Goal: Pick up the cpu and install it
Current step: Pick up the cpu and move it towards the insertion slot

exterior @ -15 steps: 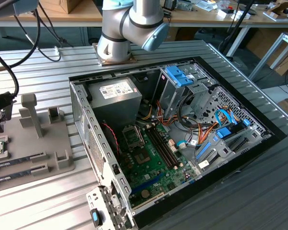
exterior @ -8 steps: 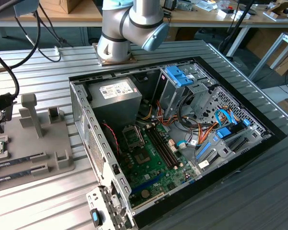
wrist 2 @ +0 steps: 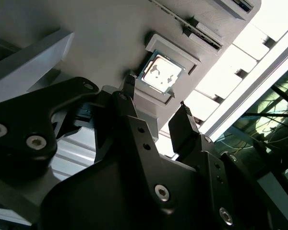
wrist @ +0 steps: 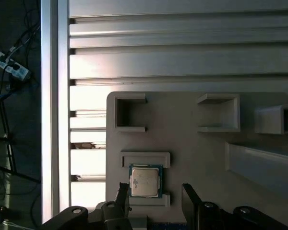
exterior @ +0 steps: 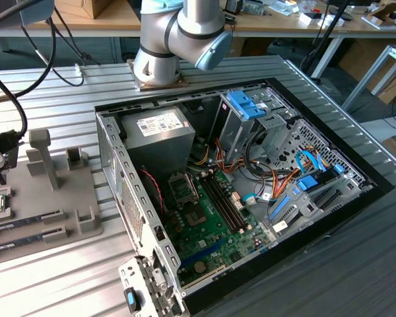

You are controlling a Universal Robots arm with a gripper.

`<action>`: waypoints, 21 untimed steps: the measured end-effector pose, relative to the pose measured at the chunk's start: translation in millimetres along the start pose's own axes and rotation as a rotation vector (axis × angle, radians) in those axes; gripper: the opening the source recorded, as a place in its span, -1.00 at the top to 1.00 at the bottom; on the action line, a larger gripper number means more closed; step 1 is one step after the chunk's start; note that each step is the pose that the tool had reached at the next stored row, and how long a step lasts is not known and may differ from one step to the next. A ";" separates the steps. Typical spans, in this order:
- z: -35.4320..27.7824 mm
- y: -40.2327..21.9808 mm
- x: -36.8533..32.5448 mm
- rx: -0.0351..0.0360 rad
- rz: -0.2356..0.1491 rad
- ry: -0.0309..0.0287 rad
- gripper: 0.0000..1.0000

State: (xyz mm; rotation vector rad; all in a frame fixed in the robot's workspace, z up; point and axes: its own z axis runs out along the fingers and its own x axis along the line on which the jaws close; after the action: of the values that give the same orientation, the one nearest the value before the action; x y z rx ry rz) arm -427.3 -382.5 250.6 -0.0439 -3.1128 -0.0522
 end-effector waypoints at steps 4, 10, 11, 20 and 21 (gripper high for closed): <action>1.5 -0.1 -0.1 0.0000 0.000 -0.0001 -0.11; 5.7 -0.2 -0.2 0.0000 0.000 0.0000 -0.11; 6.2 -0.2 -0.2 0.0000 0.000 0.0000 -0.11; 12.7 -0.4 0.0 0.0000 0.000 -0.0001 -0.11; 13.1 -0.5 0.0 0.0000 0.000 0.0000 -0.11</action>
State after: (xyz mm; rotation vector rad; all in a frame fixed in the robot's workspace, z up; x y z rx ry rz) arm -427.6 -382.6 237.4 -0.0438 -3.1128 -0.0521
